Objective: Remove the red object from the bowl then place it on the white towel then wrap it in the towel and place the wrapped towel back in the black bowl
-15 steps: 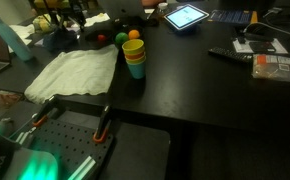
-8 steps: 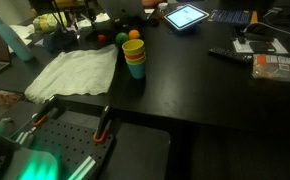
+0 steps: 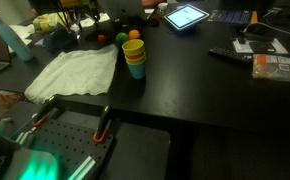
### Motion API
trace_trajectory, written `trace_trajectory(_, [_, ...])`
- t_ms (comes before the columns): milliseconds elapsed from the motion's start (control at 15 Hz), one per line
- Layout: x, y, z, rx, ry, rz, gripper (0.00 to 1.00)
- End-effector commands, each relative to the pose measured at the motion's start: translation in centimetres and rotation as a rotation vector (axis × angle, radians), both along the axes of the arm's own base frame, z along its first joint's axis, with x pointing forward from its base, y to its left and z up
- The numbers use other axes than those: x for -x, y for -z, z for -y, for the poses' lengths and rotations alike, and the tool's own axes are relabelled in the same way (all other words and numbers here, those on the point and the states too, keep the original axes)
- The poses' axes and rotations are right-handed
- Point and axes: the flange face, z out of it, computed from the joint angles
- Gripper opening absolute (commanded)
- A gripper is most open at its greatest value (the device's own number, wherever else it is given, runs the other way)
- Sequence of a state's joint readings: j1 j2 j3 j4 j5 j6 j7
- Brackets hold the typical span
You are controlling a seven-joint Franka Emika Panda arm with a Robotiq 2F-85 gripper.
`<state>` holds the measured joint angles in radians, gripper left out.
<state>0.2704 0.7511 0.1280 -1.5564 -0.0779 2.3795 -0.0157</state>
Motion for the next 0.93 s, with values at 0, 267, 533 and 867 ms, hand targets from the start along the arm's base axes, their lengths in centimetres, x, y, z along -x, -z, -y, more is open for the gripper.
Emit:
trace_trajectory(0, [0.2, 0.7, 0.9, -0.005, 0.018, 0.0, 1.0])
trace_trajectory(267, [-0.2, 2.1, 2.1, -0.01, 0.023, 0.022, 1.0])
trace_trajectory(533, [-0.2, 4.4, 2.5, -0.033, 0.033, 0.032, 1.0])
trace_trajectory(867, [-0.7, 7.7, 2.4, -0.047, 0.029, 0.083, 1.0])
